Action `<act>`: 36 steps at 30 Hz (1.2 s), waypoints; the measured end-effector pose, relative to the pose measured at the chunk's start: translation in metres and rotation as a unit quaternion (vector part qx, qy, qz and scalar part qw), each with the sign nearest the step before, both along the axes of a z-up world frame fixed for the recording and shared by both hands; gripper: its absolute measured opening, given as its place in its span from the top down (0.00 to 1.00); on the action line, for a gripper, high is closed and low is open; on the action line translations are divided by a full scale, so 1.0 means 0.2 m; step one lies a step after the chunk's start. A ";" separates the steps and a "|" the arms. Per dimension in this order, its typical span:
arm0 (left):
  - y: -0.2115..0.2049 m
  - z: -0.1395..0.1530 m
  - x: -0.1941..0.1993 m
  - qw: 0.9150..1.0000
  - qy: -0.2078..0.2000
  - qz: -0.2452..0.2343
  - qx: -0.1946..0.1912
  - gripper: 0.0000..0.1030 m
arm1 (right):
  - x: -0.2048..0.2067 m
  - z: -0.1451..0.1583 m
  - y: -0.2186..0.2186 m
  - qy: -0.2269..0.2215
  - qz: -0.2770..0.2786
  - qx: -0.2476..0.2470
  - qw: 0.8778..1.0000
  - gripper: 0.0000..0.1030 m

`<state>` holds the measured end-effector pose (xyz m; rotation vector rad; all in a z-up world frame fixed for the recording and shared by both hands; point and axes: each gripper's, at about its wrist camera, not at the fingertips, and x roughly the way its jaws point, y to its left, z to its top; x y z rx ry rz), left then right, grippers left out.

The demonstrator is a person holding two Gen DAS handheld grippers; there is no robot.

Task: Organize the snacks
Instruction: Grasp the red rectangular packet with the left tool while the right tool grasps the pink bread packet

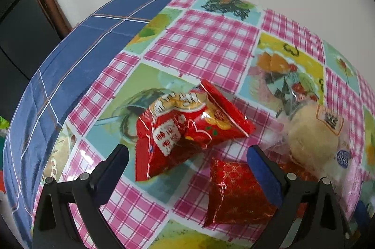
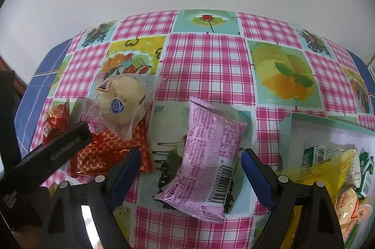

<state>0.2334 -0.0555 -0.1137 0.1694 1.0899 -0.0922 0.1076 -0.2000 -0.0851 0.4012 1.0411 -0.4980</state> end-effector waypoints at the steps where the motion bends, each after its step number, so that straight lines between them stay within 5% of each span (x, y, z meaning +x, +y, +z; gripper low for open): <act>1: 0.00 0.00 0.00 1.000 0.004 -0.002 0.002 0.02 | 0.00 0.00 0.00 0.000 0.000 0.000 1.000 0.14; 9: 0.01 -0.04 -0.03 0.997 0.065 -0.038 -0.014 0.02 | -0.02 -0.01 -0.02 0.001 -0.009 0.004 1.000 0.16; 14: 0.01 -0.03 -0.07 0.994 0.087 -0.060 -0.020 0.02 | -0.03 0.00 -0.03 0.003 -0.019 0.003 1.000 0.27; 20: -0.02 0.07 -0.12 0.993 0.073 -0.087 -0.028 0.02 | -0.04 -0.01 -0.05 0.014 -0.025 -0.003 1.000 0.42; 27: -0.10 0.16 -0.16 0.988 0.058 -0.139 -0.042 0.03 | -0.05 -0.02 -0.05 0.022 -0.027 -0.001 0.999 0.45; 36: -0.14 0.12 -0.21 0.978 0.091 -0.172 -0.078 0.04 | -0.05 -0.05 -0.07 0.041 -0.024 -0.006 0.999 0.52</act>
